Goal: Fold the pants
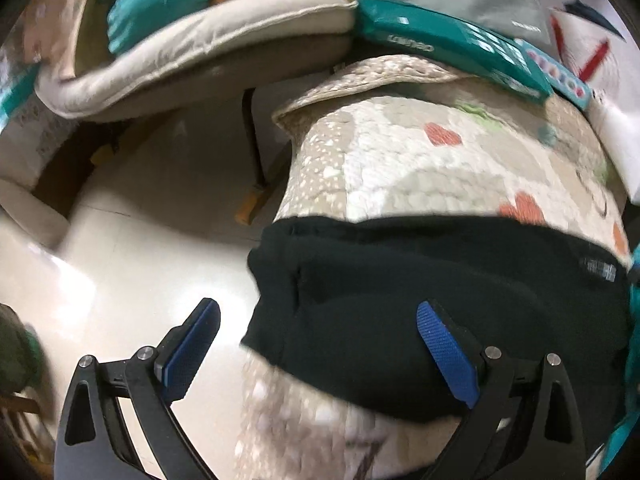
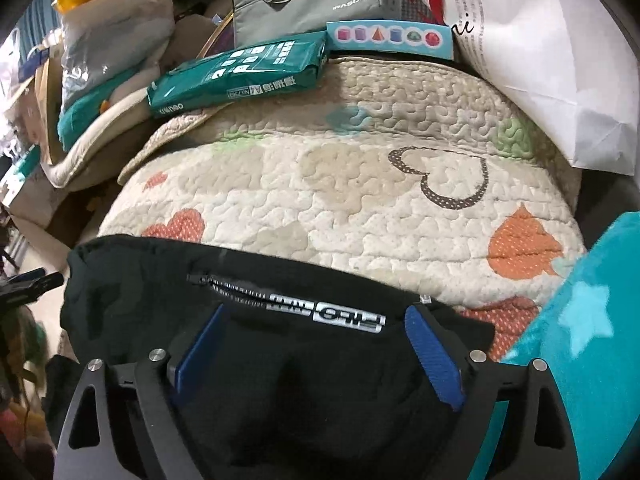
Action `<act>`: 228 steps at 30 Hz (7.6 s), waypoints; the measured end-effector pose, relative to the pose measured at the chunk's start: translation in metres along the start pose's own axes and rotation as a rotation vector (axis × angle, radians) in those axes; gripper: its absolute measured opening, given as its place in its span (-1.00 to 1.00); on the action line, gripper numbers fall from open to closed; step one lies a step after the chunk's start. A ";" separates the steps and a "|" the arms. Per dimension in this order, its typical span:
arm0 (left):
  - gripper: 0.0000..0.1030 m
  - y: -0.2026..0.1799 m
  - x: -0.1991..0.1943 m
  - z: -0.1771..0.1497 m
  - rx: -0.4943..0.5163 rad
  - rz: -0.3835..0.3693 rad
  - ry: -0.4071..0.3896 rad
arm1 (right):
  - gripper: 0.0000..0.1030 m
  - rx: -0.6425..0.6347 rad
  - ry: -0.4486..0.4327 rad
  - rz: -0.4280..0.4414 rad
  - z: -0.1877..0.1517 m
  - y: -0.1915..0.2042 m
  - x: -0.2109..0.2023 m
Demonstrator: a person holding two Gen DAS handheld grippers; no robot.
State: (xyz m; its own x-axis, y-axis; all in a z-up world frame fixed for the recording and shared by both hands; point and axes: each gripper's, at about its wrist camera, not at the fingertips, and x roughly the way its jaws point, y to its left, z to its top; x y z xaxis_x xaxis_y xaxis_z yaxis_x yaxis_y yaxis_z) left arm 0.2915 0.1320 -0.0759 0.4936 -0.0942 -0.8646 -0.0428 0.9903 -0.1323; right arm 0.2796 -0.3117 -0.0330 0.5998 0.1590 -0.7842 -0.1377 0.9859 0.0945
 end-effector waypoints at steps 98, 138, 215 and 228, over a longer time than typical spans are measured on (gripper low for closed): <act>0.60 0.023 -0.113 -0.220 -0.032 0.279 0.161 | 0.79 0.021 0.415 -0.185 -0.220 0.036 -0.092; 0.56 0.179 -0.095 -0.275 -0.989 -0.245 -0.030 | 0.17 -0.622 0.336 0.272 -0.112 0.445 0.046; -0.05 0.010 -0.145 -0.261 -0.433 -0.308 0.095 | 0.10 -0.277 0.045 0.085 -0.150 0.260 -0.063; -0.05 0.020 -0.113 -0.265 -0.450 -0.372 0.078 | 0.13 0.024 0.092 -0.153 -0.172 0.123 -0.101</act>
State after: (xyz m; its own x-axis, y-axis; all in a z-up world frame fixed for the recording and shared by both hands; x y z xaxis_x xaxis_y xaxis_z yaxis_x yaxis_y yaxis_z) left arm 0.0044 0.1356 -0.1096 0.4815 -0.4513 -0.7514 -0.2516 0.7500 -0.6117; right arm 0.0668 -0.2157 -0.0473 0.5375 0.0026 -0.8433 -0.0305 0.9994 -0.0164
